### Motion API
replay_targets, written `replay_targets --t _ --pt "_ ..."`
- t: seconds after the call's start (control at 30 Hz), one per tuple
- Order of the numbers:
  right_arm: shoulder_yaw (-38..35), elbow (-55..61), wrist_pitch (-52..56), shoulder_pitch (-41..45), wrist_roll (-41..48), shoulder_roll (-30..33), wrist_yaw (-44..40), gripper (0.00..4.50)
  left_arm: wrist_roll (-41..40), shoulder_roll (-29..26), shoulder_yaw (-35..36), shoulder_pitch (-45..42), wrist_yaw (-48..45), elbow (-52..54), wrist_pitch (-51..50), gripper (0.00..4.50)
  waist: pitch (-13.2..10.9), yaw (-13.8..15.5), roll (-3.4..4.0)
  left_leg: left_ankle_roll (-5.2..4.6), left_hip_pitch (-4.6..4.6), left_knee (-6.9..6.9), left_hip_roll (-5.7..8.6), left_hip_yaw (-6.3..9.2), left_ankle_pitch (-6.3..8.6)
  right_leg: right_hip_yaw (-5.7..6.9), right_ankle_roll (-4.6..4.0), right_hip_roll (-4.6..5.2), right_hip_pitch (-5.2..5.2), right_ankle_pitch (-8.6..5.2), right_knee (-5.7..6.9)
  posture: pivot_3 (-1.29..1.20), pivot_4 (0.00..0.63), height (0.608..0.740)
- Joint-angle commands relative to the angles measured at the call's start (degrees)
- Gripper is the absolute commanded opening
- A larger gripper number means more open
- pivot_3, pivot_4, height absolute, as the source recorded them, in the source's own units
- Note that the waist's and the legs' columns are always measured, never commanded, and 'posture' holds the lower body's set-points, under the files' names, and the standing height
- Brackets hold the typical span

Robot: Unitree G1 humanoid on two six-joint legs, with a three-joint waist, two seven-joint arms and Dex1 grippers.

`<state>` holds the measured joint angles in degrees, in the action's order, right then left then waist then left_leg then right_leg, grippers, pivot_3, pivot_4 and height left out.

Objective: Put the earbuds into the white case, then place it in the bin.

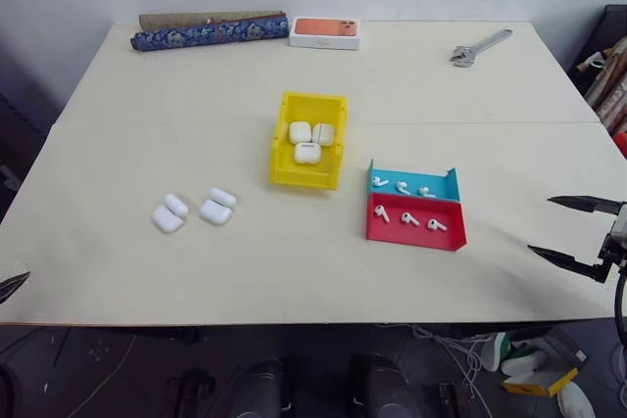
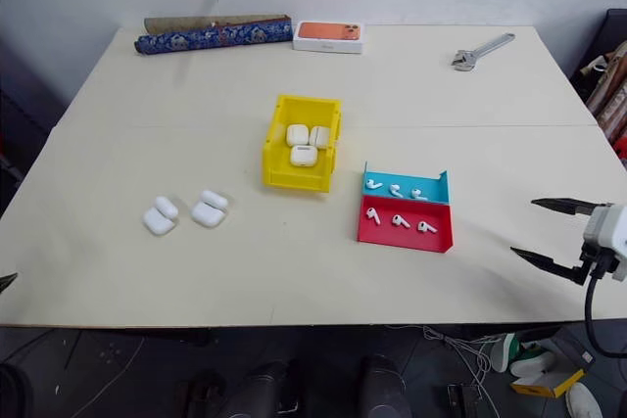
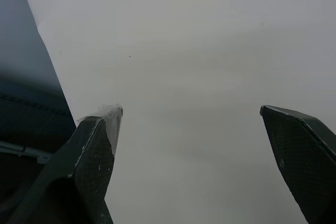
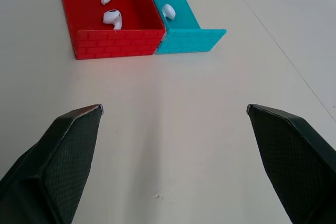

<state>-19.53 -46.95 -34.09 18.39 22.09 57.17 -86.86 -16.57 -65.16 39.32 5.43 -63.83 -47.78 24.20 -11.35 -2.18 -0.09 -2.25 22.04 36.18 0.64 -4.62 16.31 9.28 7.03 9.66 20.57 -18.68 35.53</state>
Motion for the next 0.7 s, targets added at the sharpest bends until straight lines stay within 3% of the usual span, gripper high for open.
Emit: replay_targets --t 0.03,0.2,0.33,0.43,0.53,0.7 --pt "0.5 0.5 1.4 2.0 1.1 -1.1 -1.5 4.5 -2.0 0.2 0.7 0.4 -0.6 2.3 -1.2 4.46 0.0 0.0 0.0 0.0 0.0 0.01 0.0 -0.01 0.0 -0.01 0.0 0.0 0.01 0.0 0.01 0.0 0.15 0.74" --pt "0.9 11.7 10.8 2.1 6.8 -6.2 -0.1 4.5 -6.2 0.6 2.2 4.1 -3.5 8.2 -14.8 4.46 0.0 0.1 0.0 0.0 0.0 0.04 -0.05 -0.01 0.0 -0.13 -0.02 0.04 0.02 0.01 0.04 0.0 0.15 0.74" --pt "1.1 27.8 16.2 -1.5 15.4 -12.3 -2.3 4.5 -0.4 -2.0 2.1 8.1 6.8 4.7 -22.9 4.46 0.0 0.2 -0.04 0.18 0.0 0.06 -0.34 0.0 0.07 -0.15 -0.05 -0.11 0.03 0.03 0.03 0.0 0.15 0.74" --pt "1.6 33.9 16.9 -2.7 16.7 -15.2 -0.7 4.5 -1.6 -2.2 3.9 9.4 7.4 5.1 -28.1 4.46 0.0 0.6 -0.04 0.21 0.0 0.05 -0.34 -0.01 0.06 -0.14 -0.05 -0.17 0.06 0.03 0.05 0.0 0.15 0.74" --pt "4.4 36.7 13.5 -4.0 16.3 -14.9 -4.7 4.5 -5.4 -1.5 6.1 12.5 3.2 13.6 -37.6 4.46 0.0 0.9 -0.26 0.14 0.01 0.14 -0.32 -0.01 0.1 -0.17 -0.05 -0.14 0.04 0.03 0.05 0.0 0.15 0.74" --pt "4.8 36.8 14.9 -2.4 15.9 -16.4 -2.1 4.5 -12.5 -3.7 7.7 13.9 3.4 39.1 -61.9 4.46 0.0 2.1 -0.5 0.34 0.05 0.25 -0.32 0.04 0.27 -0.51 -0.13 0.02 0.01 0.08 -0.01 0.0 0.15 0.74"
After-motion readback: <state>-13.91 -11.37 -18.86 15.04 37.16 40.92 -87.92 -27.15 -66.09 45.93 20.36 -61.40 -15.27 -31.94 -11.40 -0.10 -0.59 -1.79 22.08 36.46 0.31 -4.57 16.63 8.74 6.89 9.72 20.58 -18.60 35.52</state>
